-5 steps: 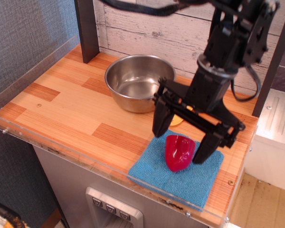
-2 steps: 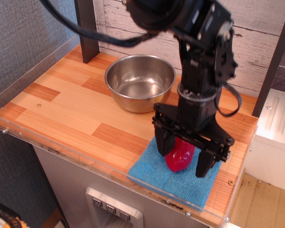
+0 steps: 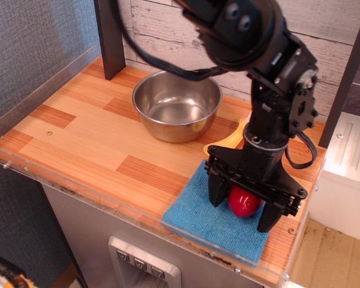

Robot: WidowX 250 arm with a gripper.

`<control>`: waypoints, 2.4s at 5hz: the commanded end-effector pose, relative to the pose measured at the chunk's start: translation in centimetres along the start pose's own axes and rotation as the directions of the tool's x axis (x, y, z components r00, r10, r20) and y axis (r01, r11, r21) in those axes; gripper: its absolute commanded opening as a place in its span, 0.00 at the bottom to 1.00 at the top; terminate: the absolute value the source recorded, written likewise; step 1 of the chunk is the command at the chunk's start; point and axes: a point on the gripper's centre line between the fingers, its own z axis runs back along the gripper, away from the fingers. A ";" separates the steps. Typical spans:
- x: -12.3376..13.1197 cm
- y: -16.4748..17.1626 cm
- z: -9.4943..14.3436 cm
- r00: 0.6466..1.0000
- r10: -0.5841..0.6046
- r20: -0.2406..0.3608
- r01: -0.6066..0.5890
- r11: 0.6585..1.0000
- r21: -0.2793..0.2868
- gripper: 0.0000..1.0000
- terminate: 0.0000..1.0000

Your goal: PICK UP THE FRUIT AND PUT INTO THE VESSEL

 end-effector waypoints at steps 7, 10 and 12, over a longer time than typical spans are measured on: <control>7.1 14.4 5.0 0.972 0.220 0.087 -0.222 0.975 0.014 0.00 0.00; 9.9 13.5 2.6 0.974 0.219 0.054 -0.219 0.976 0.001 1.00 0.00; 8.2 12.4 5.7 0.978 0.191 0.088 -0.194 0.981 0.030 1.00 0.00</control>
